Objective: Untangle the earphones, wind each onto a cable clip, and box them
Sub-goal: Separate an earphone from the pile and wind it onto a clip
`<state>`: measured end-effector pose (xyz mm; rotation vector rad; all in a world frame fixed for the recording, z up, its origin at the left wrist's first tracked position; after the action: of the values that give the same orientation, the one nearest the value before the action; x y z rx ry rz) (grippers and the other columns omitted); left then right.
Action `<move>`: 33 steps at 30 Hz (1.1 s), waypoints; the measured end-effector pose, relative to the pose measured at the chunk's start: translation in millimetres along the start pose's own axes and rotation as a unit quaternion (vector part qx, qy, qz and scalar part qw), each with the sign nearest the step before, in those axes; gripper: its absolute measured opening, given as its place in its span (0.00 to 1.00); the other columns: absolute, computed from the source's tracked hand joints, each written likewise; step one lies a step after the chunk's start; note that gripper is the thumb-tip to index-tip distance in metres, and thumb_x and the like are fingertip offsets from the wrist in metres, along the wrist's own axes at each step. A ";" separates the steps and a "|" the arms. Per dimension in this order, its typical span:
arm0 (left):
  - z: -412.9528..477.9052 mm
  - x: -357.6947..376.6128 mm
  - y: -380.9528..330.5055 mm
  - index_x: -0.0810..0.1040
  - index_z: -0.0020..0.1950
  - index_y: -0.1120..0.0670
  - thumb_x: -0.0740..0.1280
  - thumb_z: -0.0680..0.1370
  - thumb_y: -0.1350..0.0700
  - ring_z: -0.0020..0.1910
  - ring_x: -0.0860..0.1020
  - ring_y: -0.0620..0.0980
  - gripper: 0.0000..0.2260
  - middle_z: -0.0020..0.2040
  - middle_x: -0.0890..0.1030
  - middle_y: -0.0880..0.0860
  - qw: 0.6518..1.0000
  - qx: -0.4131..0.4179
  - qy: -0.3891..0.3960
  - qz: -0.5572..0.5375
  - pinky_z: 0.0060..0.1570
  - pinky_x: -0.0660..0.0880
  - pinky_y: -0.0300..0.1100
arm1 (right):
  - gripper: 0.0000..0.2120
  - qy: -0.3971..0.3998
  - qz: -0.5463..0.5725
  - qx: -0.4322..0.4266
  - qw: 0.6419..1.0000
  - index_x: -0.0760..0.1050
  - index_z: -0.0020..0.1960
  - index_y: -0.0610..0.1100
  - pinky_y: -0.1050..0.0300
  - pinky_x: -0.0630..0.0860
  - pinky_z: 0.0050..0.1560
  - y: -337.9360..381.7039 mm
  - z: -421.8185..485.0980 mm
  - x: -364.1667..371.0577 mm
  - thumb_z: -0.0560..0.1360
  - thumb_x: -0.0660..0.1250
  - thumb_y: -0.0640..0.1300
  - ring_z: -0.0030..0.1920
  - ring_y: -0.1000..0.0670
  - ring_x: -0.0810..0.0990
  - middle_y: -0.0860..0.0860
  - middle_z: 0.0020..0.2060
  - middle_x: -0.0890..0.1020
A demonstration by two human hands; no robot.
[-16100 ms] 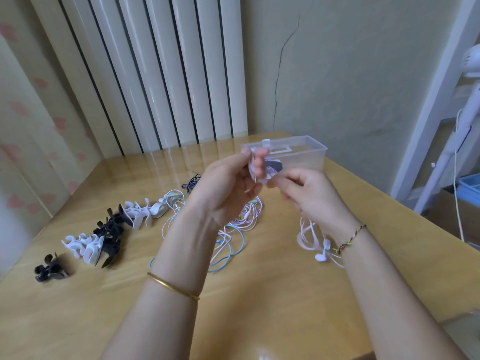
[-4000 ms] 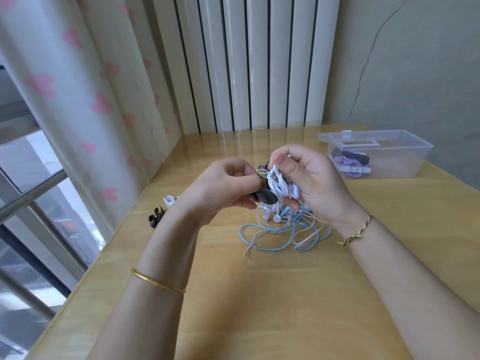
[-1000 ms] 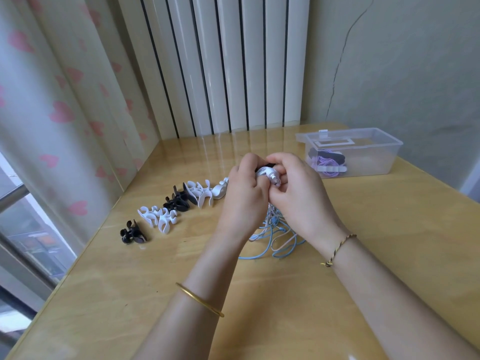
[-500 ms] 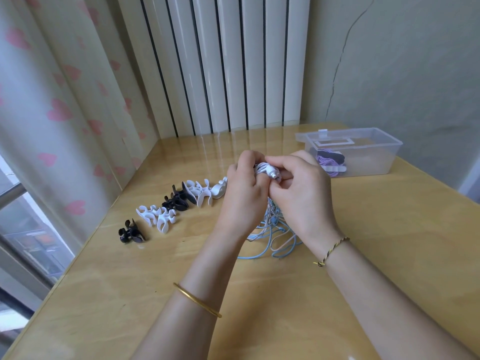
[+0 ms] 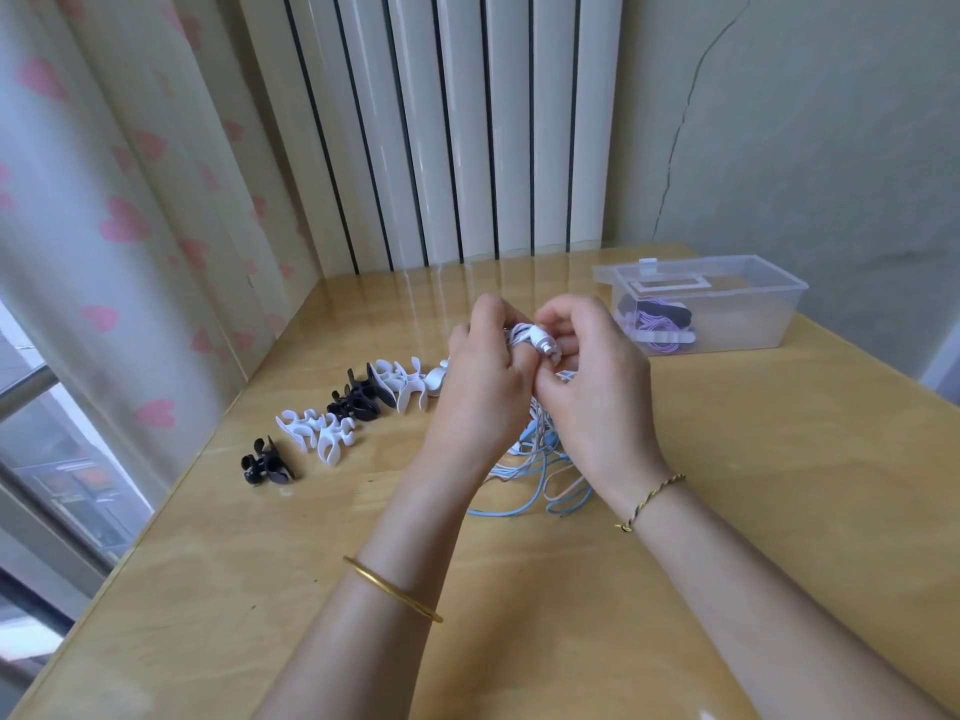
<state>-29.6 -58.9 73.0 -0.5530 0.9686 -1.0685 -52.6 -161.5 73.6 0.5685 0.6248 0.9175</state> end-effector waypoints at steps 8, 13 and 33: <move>-0.4 2.6 0.4 0.63 0.44 0.47 0.55 0.77 0.62 0.55 0.71 0.56 0.10 0.50 0.68 0.50 0.998 -0.059 0.010 -0.026 0.48 0.71 0.47 | 0.12 0.009 0.009 -0.006 1.000 0.75 0.48 0.43 0.67 0.71 0.43 0.2 4.6 0.7 0.69 0.66 0.30 0.42 0.52 0.77 0.50 0.45 0.77; -0.5 1.3 7.2 0.63 0.43 0.48 0.56 0.76 0.62 0.55 0.71 0.57 0.09 0.49 0.69 0.52 0.994 -0.094 -0.001 -0.056 0.50 0.71 0.50 | 0.11 0.029 -0.028 -0.027 0.999 0.75 0.50 0.39 0.67 0.68 0.44 4.7 4.4 7.1 0.70 0.64 0.29 0.43 0.54 0.73 0.50 0.46 0.74; -14.2 3.7 2.8 0.67 0.56 0.57 0.61 0.80 0.61 0.41 0.79 0.54 0.06 0.51 0.77 0.67 0.971 -0.127 0.130 -0.153 0.46 0.81 0.55 | 0.10 0.003 -0.041 -0.040 0.998 0.79 0.46 0.43 0.61 0.73 0.43 0.8 5.0 -9.1 0.68 0.66 0.32 0.43 0.50 0.78 0.51 0.40 0.82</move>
<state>-40.0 -60.3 62.3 -0.8057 1.2900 -1.3228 -53.7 -169.8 79.8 0.4656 0.6093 0.8623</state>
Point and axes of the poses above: each hand's wrist, its own z-axis towards the middle knuckle, its own x-axis out of the palm, y = z × x, the point moved 8 cm from there along z, towards the middle knuckle
